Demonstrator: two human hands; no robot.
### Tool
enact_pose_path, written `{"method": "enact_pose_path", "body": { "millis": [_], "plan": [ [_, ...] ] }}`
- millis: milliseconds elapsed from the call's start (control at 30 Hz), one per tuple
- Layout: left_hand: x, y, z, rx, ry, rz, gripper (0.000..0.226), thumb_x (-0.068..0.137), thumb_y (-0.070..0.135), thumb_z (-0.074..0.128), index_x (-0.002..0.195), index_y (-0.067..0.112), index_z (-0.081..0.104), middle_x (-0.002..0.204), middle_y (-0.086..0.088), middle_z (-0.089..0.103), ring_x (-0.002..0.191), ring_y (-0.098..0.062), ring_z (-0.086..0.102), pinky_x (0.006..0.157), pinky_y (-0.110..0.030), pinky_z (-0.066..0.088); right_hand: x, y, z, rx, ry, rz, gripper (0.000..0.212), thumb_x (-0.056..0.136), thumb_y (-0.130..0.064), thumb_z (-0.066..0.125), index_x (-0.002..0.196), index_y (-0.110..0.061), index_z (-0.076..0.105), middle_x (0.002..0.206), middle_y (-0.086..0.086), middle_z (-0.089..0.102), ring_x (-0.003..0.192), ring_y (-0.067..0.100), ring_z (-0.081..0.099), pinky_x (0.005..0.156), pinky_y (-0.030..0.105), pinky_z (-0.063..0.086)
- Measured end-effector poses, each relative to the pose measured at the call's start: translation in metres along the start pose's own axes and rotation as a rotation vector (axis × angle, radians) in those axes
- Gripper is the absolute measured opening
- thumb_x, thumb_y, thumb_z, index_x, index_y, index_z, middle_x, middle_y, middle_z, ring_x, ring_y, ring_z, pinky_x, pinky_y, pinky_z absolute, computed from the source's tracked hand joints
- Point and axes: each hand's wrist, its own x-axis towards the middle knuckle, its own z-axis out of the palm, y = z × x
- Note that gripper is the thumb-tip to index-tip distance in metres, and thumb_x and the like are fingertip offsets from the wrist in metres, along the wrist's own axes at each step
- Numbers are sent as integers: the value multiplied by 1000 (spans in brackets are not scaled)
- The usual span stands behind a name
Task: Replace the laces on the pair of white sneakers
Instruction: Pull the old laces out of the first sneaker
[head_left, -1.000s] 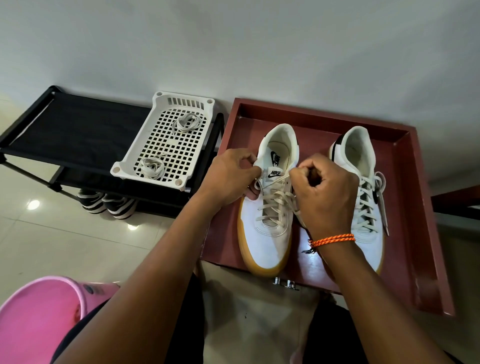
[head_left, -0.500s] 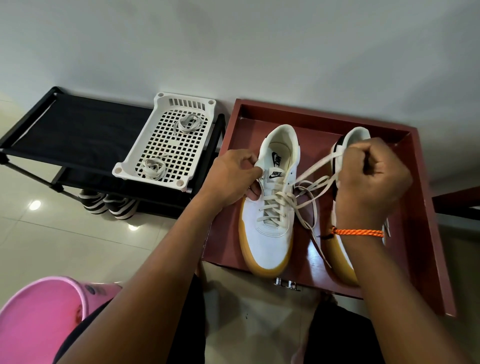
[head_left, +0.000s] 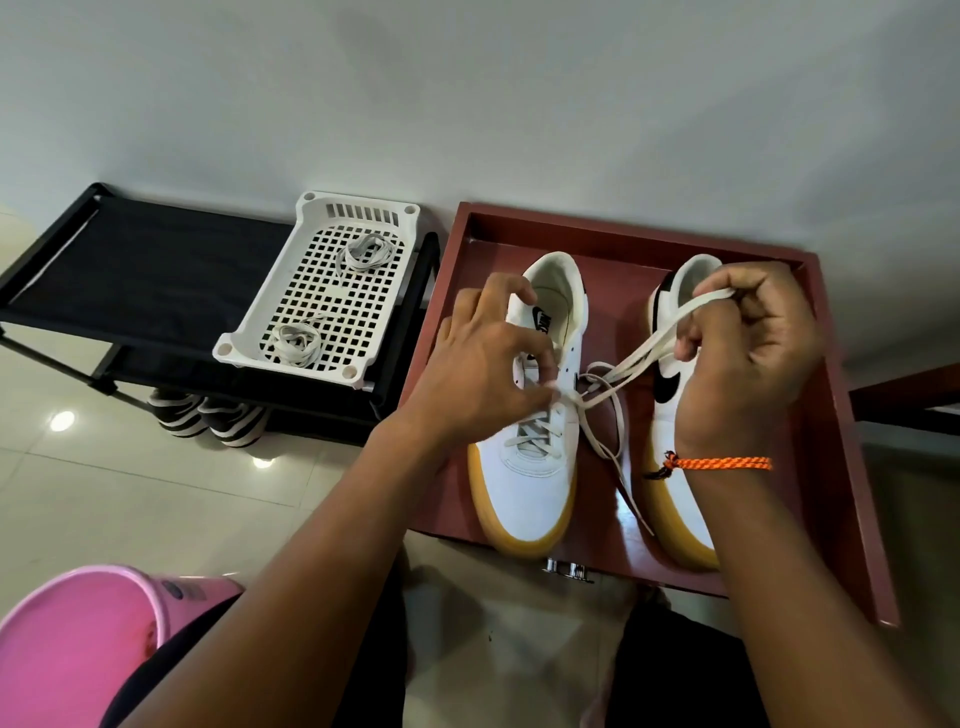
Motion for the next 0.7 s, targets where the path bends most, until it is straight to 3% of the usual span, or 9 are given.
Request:
{"method": "enact_pose_path", "body": {
  "millis": [100, 200, 267, 367, 500, 600, 633, 700],
  "plan": [
    [5, 0, -8, -182, 103, -54, 12, 84, 40, 83, 88, 32, 74, 124, 8, 49, 119, -15, 48, 100, -31, 45, 1, 6, -2, 22, 13, 35, 14, 89, 10, 51, 89, 4, 63, 79, 10, 60, 53, 33, 47, 53, 33, 38],
    [7, -4, -29, -540, 145, -218, 6, 96, 18, 80, 93, 13, 78, 82, 3, 65, 67, -2, 55, 60, -16, 45, -1, 10, 0, -24, 3, 17, 12, 94, 5, 57, 93, 0, 68, 85, 14, 65, 63, 27, 53, 59, 38, 40],
    [7, -14, -41, -712, 219, -341, 10, 100, 10, 73, 98, 0, 75, 63, 0, 64, 50, -8, 50, 50, -19, 41, -6, 9, 5, -67, -35, -35, 14, 98, 4, 57, 94, -4, 68, 89, 17, 65, 69, 24, 56, 62, 38, 42],
    [5, -23, -48, -848, 284, -466, 16, 102, 8, 69, 111, -5, 73, 71, -8, 74, 52, -17, 61, 52, -25, 49, -19, 3, 13, -137, -135, -128, 13, 103, 0, 59, 99, -2, 71, 92, 12, 66, 81, 27, 64, 69, 44, 51],
    [7, -22, -45, -851, 273, -554, 17, 100, -3, 60, 110, -1, 74, 87, -12, 81, 61, -18, 71, 57, -24, 56, -41, -2, 27, -189, -411, -249, 15, 100, 0, 60, 103, -3, 74, 94, 6, 68, 86, 23, 65, 74, 40, 51],
    [8, -27, -38, -649, 216, -548, 31, 95, -6, 53, 99, 12, 78, 88, -5, 81, 73, -21, 76, 68, -33, 61, -54, 12, 35, -411, -764, -295, 36, 93, -8, 50, 119, -16, 74, 98, -2, 68, 96, 22, 61, 80, 46, 53],
    [8, -29, -35, -519, 224, -518, 37, 93, -7, 51, 96, 17, 79, 92, -1, 80, 78, -20, 76, 73, -34, 62, -57, 17, 35, -491, -825, -285, 46, 89, -9, 47, 127, -20, 72, 98, -5, 68, 98, 22, 58, 81, 47, 54],
    [8, -28, -31, -297, 258, -426, 45, 87, -8, 50, 99, 23, 80, 108, 4, 74, 90, -13, 69, 80, -29, 56, -55, 21, 34, -525, -791, -224, 58, 85, -5, 47, 136, -24, 67, 97, -8, 67, 99, 19, 54, 83, 45, 53]
  ]
}}
